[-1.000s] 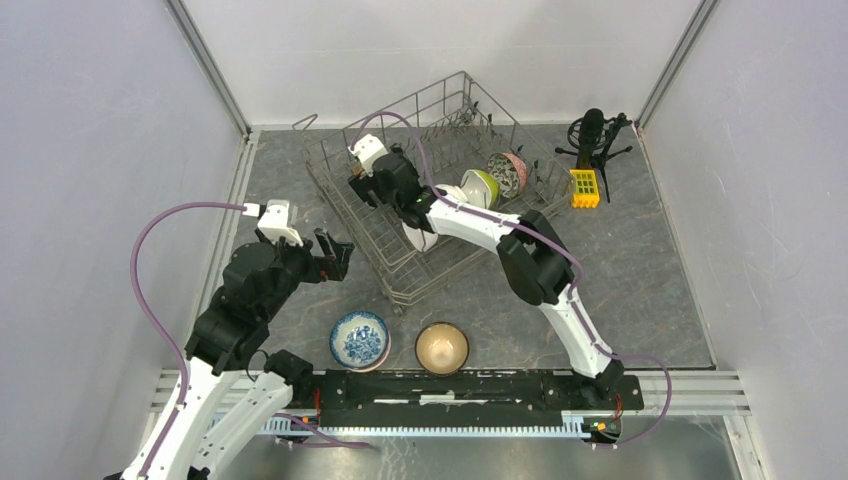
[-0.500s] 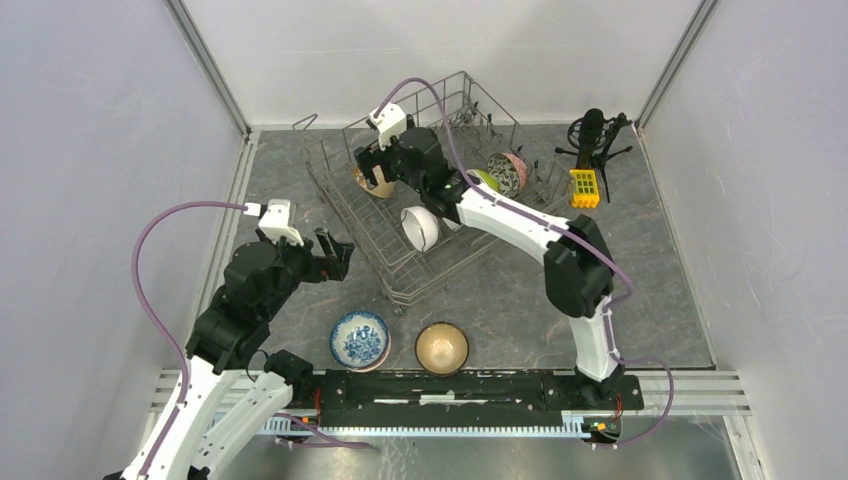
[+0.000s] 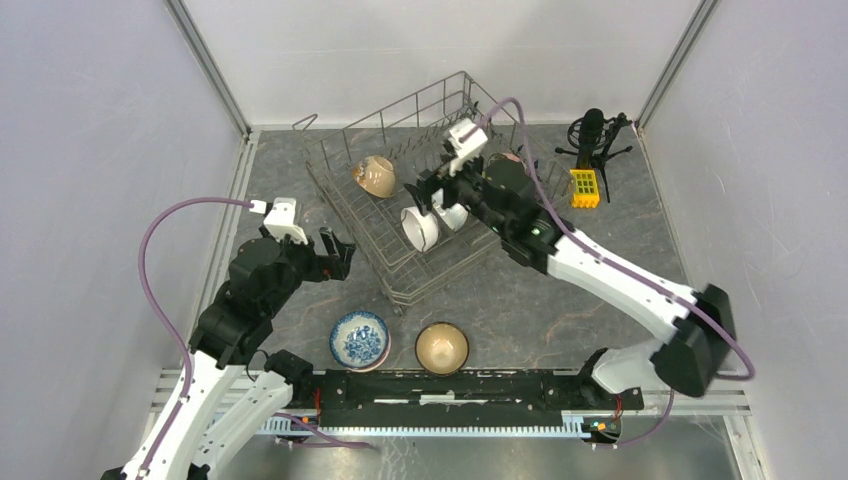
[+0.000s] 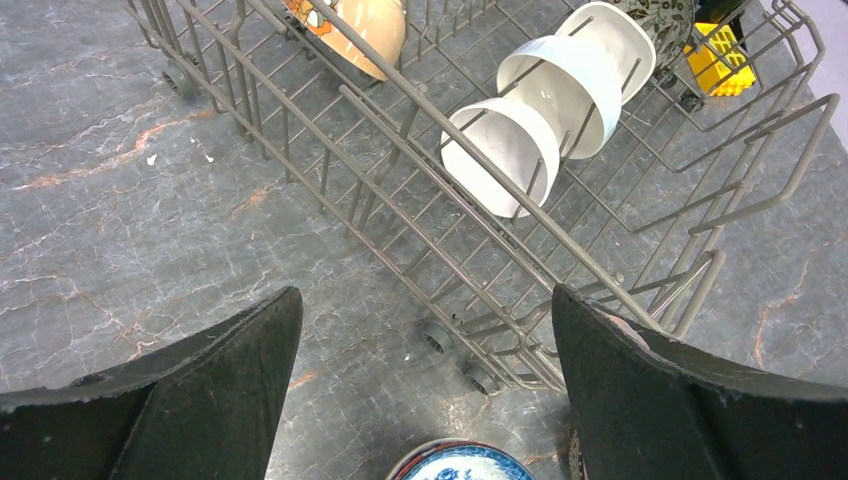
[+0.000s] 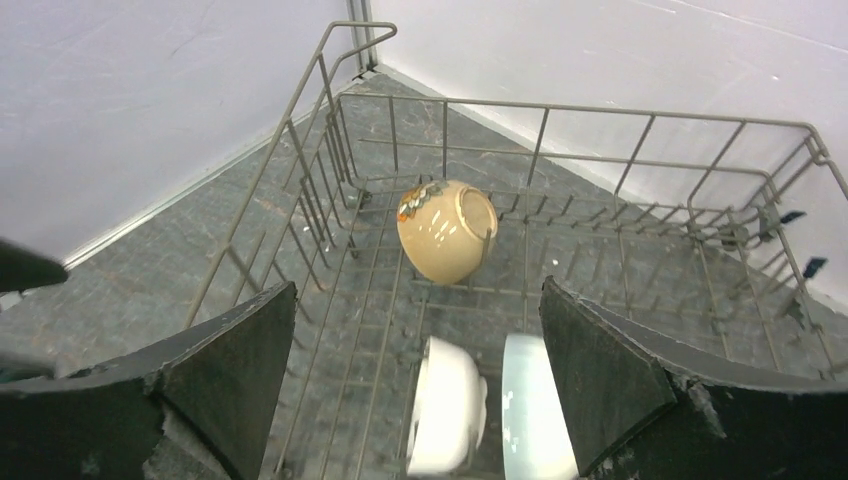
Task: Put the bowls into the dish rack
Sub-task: Place the bowl in the dish rack, then pick up the bowl from the center of the board.
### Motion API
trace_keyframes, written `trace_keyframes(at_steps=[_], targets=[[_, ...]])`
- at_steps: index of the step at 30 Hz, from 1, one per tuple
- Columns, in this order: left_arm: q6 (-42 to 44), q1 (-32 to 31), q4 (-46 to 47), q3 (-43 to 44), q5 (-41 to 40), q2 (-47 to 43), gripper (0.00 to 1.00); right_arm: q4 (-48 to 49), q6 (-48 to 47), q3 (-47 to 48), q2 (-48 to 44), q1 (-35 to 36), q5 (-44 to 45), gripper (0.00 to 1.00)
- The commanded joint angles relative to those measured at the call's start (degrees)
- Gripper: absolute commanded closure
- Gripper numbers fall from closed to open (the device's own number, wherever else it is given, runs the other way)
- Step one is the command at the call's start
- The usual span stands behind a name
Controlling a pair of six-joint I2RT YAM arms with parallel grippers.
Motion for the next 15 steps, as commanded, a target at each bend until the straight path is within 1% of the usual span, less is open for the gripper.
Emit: trace_keyframes(at_steps=[1, 4, 9, 11, 14, 15], targets=[[2.13, 0.16, 0.21, 0.37, 0.23, 0.08, 0.00, 0.46, 2.39, -7.41, -10.12, 0.21, -1.32, 0.05], [1.58, 0.16, -0.25, 0.89, -0.61, -0.18, 0.00, -1.71, 4.26, -13.17, -17.23, 0.68, -2.78, 0.09], [0.28, 0.16, -2.43, 2.73, 0.26, -0.28, 0.00, -7.89, 6.30, -21.07, -27.86, 2.12, -3.42, 0.15], [-0.48, 0.11, -3.01, 3.25, 1.19, -0.45, 0.00, -9.48, 7.70, -23.61, -31.44, 2.60, -3.52, 0.18], [-1.49, 0.06, -4.29, 4.21, 3.35, -0.23, 0.00, -15.07, 9.44, -26.56, -35.18, 3.24, -4.83, 0.23], [-1.82, 0.16, -4.69, 4.57, 4.08, -0.09, 0.00, -17.04, 9.97, -27.14, -35.83, 3.43, -6.89, 0.25]])
